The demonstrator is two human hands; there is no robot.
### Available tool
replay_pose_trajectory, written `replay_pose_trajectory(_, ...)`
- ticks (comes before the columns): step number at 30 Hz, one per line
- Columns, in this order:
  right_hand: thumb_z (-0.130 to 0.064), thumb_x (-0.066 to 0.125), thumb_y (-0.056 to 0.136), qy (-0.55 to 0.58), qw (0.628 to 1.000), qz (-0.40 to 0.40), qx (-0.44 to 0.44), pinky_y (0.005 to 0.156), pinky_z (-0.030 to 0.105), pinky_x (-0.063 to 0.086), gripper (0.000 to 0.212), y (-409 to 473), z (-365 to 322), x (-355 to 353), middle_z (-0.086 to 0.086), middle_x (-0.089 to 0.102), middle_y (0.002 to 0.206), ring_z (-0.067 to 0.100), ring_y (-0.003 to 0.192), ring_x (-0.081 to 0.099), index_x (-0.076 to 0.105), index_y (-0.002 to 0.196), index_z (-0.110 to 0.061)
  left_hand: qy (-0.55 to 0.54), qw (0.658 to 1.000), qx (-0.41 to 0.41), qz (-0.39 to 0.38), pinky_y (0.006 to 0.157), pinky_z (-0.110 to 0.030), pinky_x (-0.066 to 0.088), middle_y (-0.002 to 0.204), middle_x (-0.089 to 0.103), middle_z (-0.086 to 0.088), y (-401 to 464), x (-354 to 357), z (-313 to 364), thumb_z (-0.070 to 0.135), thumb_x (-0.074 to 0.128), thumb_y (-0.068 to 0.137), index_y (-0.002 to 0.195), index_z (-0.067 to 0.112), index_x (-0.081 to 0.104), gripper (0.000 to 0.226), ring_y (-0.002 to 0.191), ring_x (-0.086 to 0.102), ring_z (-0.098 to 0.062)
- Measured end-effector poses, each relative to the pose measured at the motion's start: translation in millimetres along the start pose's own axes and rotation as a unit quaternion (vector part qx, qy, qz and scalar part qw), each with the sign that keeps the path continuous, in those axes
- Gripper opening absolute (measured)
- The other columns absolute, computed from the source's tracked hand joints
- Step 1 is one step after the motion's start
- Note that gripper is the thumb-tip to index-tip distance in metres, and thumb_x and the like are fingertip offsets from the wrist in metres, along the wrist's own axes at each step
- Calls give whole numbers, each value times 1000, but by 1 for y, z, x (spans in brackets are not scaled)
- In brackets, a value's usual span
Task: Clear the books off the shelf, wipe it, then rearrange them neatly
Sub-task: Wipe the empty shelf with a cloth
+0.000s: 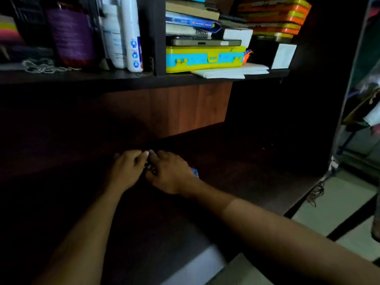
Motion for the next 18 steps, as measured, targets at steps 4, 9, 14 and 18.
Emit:
replay_pose_trajectory(4, -44, 50, 100, 12, 1000, -12, 14, 111, 38, 41, 62, -23, 58, -19, 10, 48, 151, 29, 134, 48, 37, 154, -17, 30, 998, 55, -21, 60, -35, 40, 52, 50, 2, -7, -4, -7, 35, 59, 100, 59, 14, 45, 48, 59, 57, -28)
replay_pose_trajectory(9, -51, 29, 103, -196, 946, 29, 256, 107, 46, 37, 57, -89, 238, -73, 11, 46, 147, 38, 134, 40, 43, 146, -15, 28, 998, 56, -27, 60, -39, 45, 47, 45, 0, 2, 2, -5, 32, 62, 99, 57, 11, 42, 51, 53, 54, -26)
replay_pose_trajectory(14, -53, 30, 102, -161, 937, 23, 309, 102, 48, 42, 65, -96, 236, -71, 19, 46, 144, 41, 127, 49, 37, 148, -8, 59, 997, 36, -38, 61, -39, 43, 52, 47, -3, 6, 6, -2, 35, 60, 100, 57, 13, 41, 52, 55, 51, -26)
replay_pose_trajectory(18, -49, 34, 100, -111, 971, 67, 199, 99, 44, 46, 56, -83, 129, -36, 17, 56, 136, 39, 119, 57, 47, 141, -14, 91, 994, 33, -44, 59, -38, 44, 55, 49, -5, 4, 2, 0, 39, 60, 98, 58, 13, 42, 51, 58, 56, -32)
Point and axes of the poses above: each hand's wrist, its own y-axis towards the middle knuckle, its own x-axis out of the palm, z = x × y, the point moved 2 cm from there along y, towards the middle knuckle
